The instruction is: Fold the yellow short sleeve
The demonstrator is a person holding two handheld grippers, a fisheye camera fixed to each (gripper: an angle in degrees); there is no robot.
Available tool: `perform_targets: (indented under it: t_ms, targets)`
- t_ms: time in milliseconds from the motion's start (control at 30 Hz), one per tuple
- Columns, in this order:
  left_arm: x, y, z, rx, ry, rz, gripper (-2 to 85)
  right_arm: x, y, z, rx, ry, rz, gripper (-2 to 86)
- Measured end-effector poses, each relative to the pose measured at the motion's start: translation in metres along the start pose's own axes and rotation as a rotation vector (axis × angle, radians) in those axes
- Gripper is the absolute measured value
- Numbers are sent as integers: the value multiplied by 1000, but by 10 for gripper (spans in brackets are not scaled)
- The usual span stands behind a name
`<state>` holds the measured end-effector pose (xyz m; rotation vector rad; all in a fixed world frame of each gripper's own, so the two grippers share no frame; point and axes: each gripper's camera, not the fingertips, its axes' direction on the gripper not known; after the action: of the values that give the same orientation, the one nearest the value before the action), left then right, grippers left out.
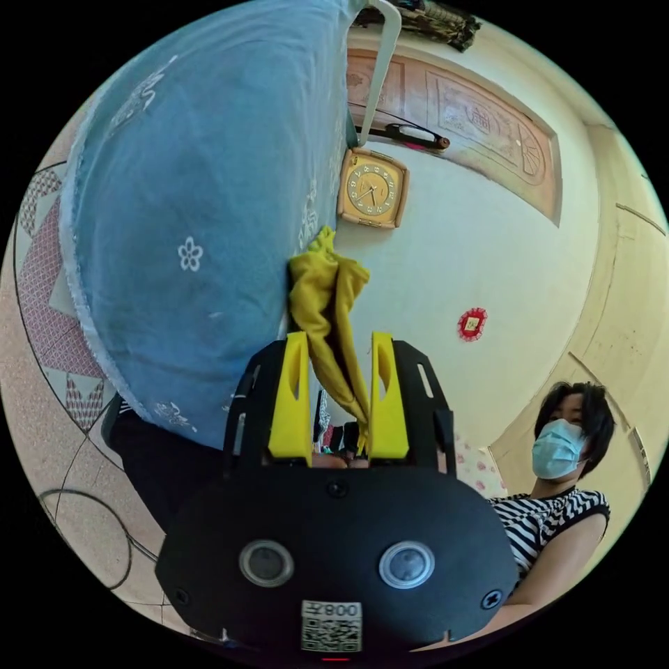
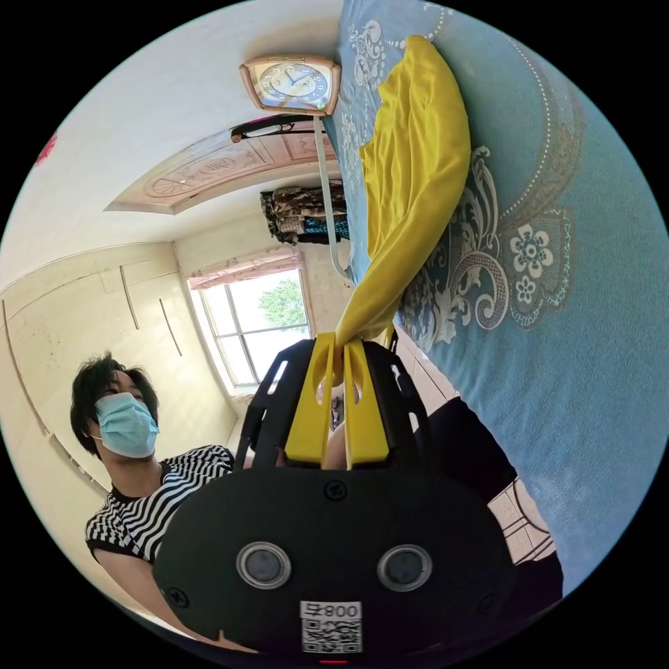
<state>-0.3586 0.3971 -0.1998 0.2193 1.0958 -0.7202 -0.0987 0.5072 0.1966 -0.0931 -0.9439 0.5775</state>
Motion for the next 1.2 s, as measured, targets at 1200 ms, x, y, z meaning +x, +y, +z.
perform_targets:
  t_ms: [1200]
  targets:
    - [214,198,197,-363,175,536,28,-228,334,-133,256,109,-482,12]
